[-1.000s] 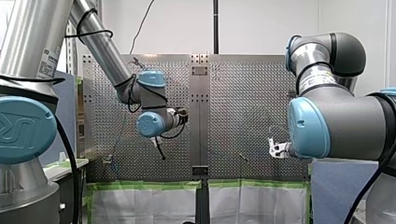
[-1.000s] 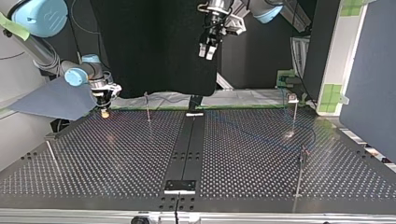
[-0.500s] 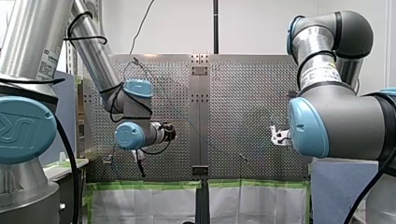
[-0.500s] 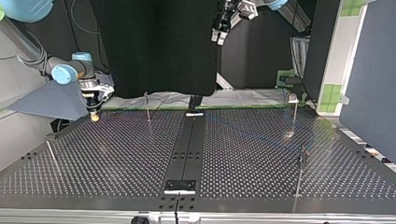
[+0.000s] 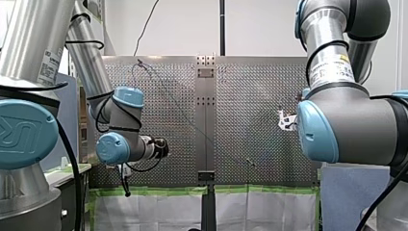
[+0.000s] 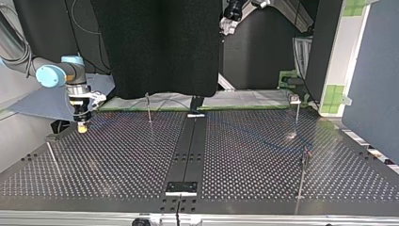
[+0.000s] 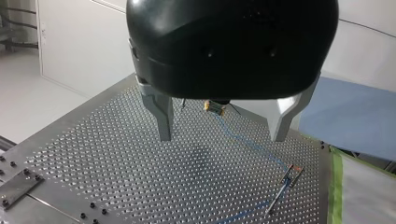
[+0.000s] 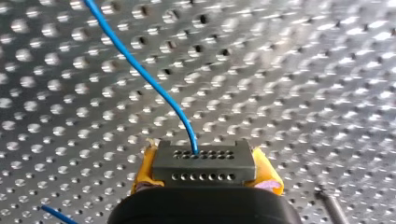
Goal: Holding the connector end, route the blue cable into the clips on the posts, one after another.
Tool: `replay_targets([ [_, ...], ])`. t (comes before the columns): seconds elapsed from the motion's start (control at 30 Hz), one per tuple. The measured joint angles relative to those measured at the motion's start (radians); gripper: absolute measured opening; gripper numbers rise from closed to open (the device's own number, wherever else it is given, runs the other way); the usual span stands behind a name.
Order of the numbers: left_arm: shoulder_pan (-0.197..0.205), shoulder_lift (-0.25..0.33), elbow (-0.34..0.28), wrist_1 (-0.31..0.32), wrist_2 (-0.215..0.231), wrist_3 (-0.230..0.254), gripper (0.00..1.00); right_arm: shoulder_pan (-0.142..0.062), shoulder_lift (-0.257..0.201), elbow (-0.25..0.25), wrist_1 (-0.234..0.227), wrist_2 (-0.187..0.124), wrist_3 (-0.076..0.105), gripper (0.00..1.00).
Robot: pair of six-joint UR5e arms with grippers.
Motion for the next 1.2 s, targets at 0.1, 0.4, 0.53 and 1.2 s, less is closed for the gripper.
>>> replay_targets([
  [0.1, 0.000, 0.000, -0.001, 0.001, 0.003, 0.001, 1.00, 0.008, -0.006, 0.014, -0.010, 0.008, 0.019, 0.00],
  [0.4, 0.000, 0.000, -0.002, 0.007, 0.015, 0.017, 1.00, 0.021, 0.004, 0.033, -0.045, 0.002, 0.078, 0.00],
  [0.53, 0.003, 0.000, -0.001, 0.007, 0.011, 0.022, 1.00, 0.023, 0.017, 0.034, -0.048, -0.001, 0.081, 0.00],
  [1.2, 0.005, 0.000, -0.001, 0.007, 0.010, 0.023, 1.00, 0.024, 0.021, 0.034, -0.049, -0.001, 0.082, 0.00],
])
